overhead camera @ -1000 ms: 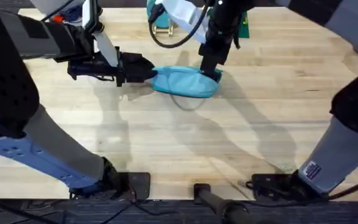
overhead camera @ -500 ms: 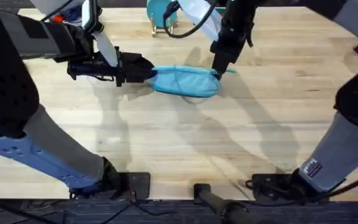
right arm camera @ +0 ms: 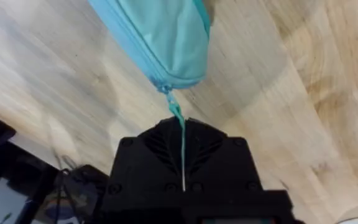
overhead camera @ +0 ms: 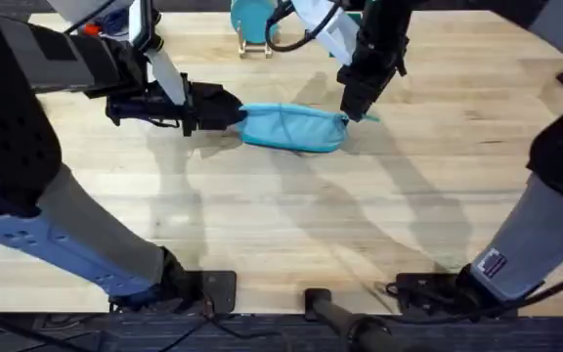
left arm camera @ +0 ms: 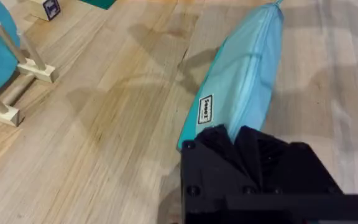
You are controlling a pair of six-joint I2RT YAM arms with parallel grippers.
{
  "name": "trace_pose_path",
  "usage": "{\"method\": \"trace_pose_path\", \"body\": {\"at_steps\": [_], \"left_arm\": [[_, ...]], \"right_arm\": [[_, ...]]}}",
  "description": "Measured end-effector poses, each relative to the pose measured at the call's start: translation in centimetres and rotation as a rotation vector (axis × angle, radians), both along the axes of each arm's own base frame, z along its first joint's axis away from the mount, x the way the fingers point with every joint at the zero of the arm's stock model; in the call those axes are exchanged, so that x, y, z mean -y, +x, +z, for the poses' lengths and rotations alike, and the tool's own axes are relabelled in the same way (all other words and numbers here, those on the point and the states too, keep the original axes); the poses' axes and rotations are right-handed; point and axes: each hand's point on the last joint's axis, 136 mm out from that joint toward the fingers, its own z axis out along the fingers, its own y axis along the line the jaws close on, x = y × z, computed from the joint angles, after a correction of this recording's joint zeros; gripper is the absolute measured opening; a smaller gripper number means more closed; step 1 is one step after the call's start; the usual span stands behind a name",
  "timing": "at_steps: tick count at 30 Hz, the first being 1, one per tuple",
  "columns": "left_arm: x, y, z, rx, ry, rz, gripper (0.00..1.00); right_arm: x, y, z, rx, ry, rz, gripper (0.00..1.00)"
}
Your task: Unzip the bag, pick up the pens from the table one at a time and place them inside, then zip the bag closed.
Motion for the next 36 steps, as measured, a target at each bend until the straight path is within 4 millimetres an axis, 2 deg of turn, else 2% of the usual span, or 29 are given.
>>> {"method": "trace_pose_path", "body": {"at_steps": [18,27,32,36], "left_arm": [[0.4,-0.1,0.1,-0.003,-0.006,-0.01,0.038],[0.5,-0.2,0.1,-0.006,-0.008,-0.014,0.038],[0.5,-0.2,0.0,-0.006,-0.005,-0.014,0.038],[0.5,-0.2,0.0,-0.006,-0.001,-0.013,0.038]], "right_arm": [[2.3,0.7,0.1,-0.07,0.104,-0.285,0.031],[4.2,-1.2,-2.5,-0.131,-0.012,-0.395,0.031],[6.9,-1.1,-2.8,-0.119,-0.103,-0.483,0.032],[9.8,-0.8,-2.7,-0.102,-0.168,-0.584,0.032]]}}
